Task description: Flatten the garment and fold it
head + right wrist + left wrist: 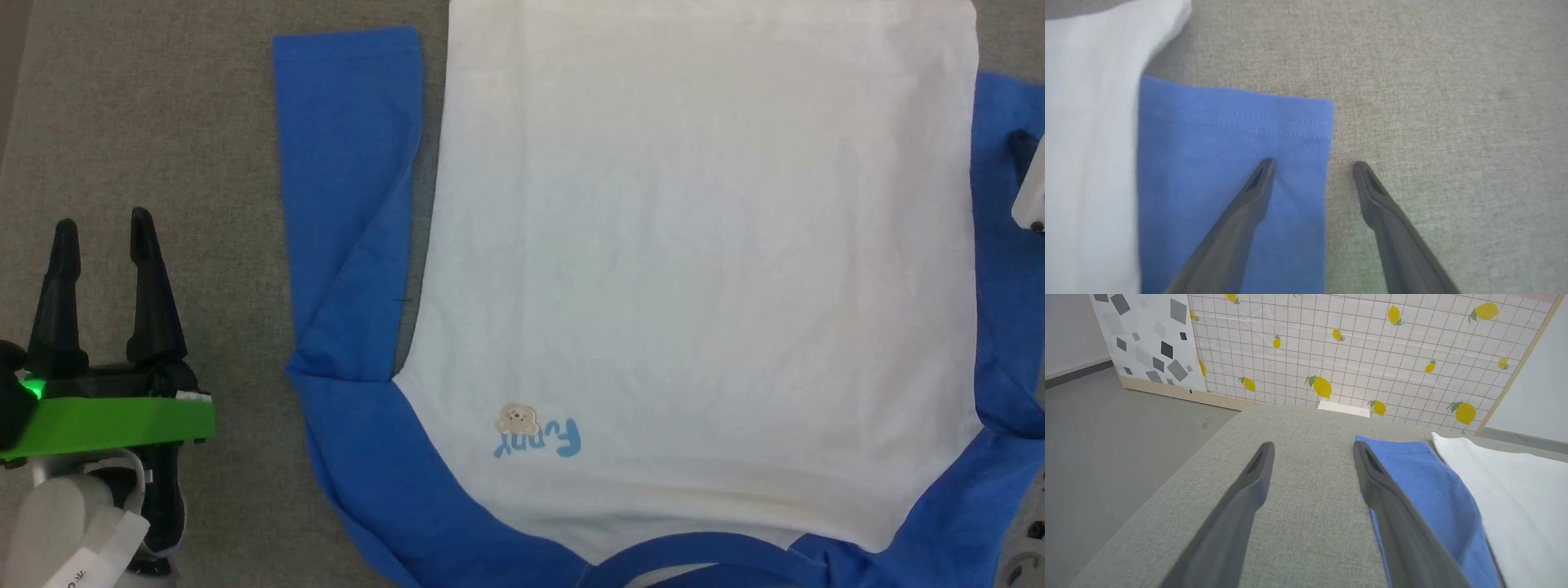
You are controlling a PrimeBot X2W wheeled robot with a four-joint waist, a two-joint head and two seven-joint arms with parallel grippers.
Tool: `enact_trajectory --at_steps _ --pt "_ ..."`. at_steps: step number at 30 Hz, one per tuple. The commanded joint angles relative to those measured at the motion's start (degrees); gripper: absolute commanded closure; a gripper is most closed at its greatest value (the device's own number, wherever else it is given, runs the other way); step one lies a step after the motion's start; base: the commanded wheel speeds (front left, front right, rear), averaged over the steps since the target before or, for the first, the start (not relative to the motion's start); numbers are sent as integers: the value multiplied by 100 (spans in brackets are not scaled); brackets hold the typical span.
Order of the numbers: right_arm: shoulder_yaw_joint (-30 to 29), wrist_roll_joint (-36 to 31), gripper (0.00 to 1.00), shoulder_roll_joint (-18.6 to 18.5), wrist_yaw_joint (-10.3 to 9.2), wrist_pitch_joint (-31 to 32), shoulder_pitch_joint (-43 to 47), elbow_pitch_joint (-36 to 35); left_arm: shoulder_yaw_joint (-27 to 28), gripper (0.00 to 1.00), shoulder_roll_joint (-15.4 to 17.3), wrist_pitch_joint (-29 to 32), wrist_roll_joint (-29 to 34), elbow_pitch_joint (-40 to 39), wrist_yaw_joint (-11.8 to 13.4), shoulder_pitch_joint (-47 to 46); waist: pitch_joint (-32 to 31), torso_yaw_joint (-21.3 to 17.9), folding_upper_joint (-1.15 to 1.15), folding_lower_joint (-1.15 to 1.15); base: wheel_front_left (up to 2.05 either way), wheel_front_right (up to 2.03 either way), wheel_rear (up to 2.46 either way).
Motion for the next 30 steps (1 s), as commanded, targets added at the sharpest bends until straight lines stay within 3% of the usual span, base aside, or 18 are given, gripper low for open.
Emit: enact_trajectory --at_steps 1,2,12,24,27,30 --pt "-44 71 87 129 -8 103 90 208 34 0 -53 -21 79 31 -48 -96 -25 -21 0 -1 0 0 0" --pt "-63 97 100 143 -8 105 92 211 39 0 -71 -21 97 45 -64 -100 -36 -29 0 -1 0 0 0" --pt "-627 399 100 107 -8 -536 -104 -120 107 0 -182 -21 245 213 -163 -5 -534 -269 0 -1 0 0 0" --pt "-1293 426 100 -992 -8 -412 645 -467 40 0 -455 -21 376 425 -158 331 -1671 -448 0 -1 0 0 0" --pt "-1150 545 100 -1128 -8 -406 821 -562 59 0 -513 -21 380 413 -140 451 -1812 -459 0 -1 0 0 0" --pt "-650 891 100 -1256 -8 -508 1000 -716 84 0 -566 -21 379 406 -123 578 -1942 -458 0 -1 0 0 0"
